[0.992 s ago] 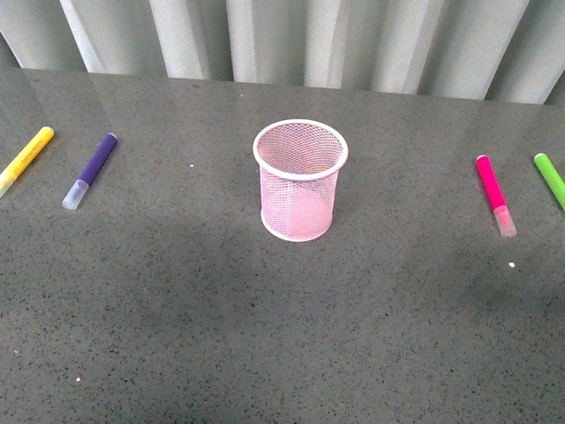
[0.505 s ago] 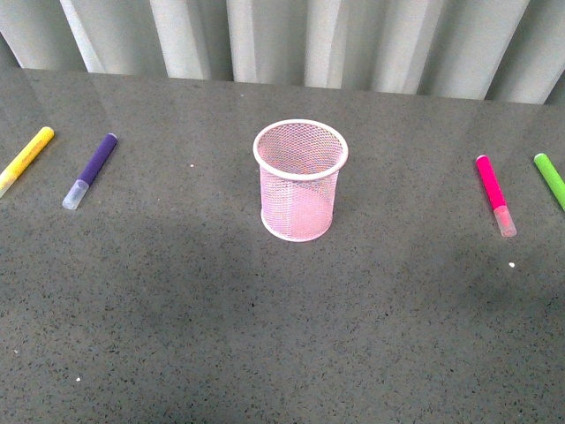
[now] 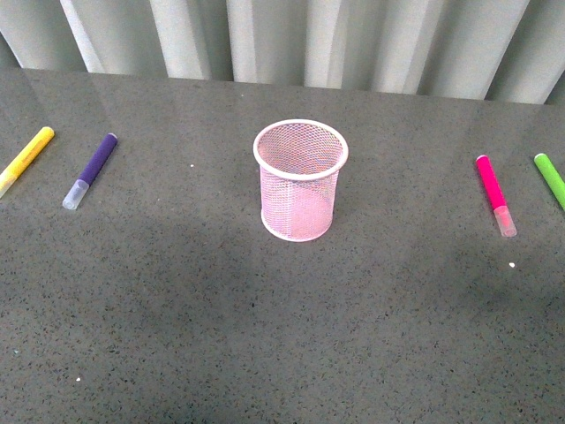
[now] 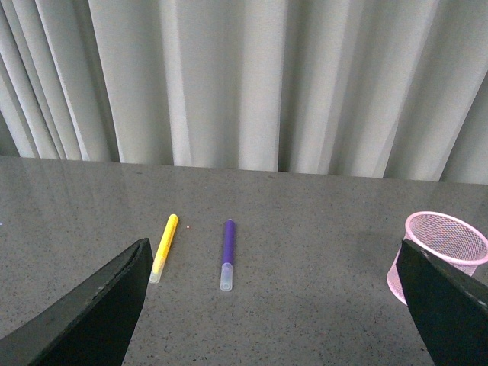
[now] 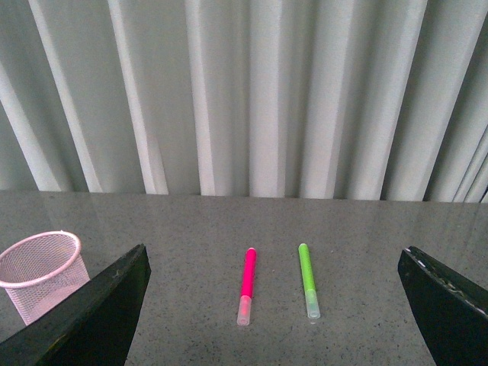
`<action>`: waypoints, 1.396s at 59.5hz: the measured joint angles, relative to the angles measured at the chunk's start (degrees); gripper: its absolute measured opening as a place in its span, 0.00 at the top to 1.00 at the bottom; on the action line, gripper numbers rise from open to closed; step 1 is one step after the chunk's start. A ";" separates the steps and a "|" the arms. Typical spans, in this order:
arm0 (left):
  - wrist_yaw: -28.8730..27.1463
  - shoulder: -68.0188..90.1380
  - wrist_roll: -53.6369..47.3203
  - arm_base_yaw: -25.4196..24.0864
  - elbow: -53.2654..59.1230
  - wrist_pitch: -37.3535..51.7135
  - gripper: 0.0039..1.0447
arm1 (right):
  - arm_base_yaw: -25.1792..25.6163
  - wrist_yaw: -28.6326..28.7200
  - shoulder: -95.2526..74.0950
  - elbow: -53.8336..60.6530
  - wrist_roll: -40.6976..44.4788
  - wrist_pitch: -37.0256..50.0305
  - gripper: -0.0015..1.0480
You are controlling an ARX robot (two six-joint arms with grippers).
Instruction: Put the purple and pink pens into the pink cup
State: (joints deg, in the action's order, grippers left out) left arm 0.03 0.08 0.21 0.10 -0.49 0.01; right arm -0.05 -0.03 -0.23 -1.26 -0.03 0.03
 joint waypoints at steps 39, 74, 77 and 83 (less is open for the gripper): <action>-14.99 12.83 11.26 7.52 -5.77 -15.02 0.06 | 0.00 -0.02 0.00 0.00 0.00 0.00 0.07; 2.40 85.90 8.24 5.42 -42.86 -0.48 0.06 | 0.00 -0.02 0.00 0.00 0.00 0.00 0.07; 3.67 89.85 6.45 4.61 -46.58 -0.66 0.06 | 0.00 -0.02 0.00 0.00 0.00 0.00 0.07; 4.26 95.12 3.54 3.50 -51.58 -1.86 0.06 | 0.00 0.00 0.00 0.00 0.00 0.00 0.07</action>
State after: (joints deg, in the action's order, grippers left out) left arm 4.29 95.20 3.75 3.60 -52.07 -1.85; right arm -0.05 -0.03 -0.23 -1.26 -0.03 0.03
